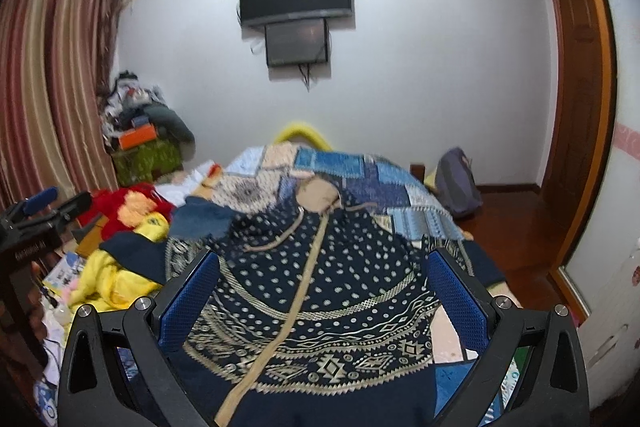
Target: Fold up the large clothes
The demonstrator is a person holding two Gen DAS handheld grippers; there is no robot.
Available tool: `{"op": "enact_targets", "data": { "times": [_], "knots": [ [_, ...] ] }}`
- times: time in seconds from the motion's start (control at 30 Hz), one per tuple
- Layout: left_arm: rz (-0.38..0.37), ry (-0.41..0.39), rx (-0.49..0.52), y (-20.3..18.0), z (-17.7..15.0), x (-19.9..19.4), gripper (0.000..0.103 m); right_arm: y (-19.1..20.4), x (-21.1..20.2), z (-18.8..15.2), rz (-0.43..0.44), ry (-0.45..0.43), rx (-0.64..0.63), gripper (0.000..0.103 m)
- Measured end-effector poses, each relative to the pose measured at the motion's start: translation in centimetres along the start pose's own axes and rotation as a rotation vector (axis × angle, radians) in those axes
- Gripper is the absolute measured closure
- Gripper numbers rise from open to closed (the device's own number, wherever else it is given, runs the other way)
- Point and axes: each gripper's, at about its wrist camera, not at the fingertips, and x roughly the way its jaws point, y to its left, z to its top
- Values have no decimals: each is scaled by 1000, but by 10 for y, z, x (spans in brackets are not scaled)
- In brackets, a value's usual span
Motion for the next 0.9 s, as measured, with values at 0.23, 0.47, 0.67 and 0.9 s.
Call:
{"op": "enact_targets", "data": {
  "times": [0.23,0.47,0.67,0.9],
  "knots": [
    [-34,242,-131,70,-29,103,0,-9,102,1,-20,125,10,0],
    [-81,478,-292,123,-91,190,0,-12,201,-10,-20,252,1,0],
    [-23,539,-429,167,-126,231,3,-9,274,-31,63,411,51,0],
    [0,526,-584,222,-141,253,17,9,302,-43,73,438,-7,0]
  ]
}}
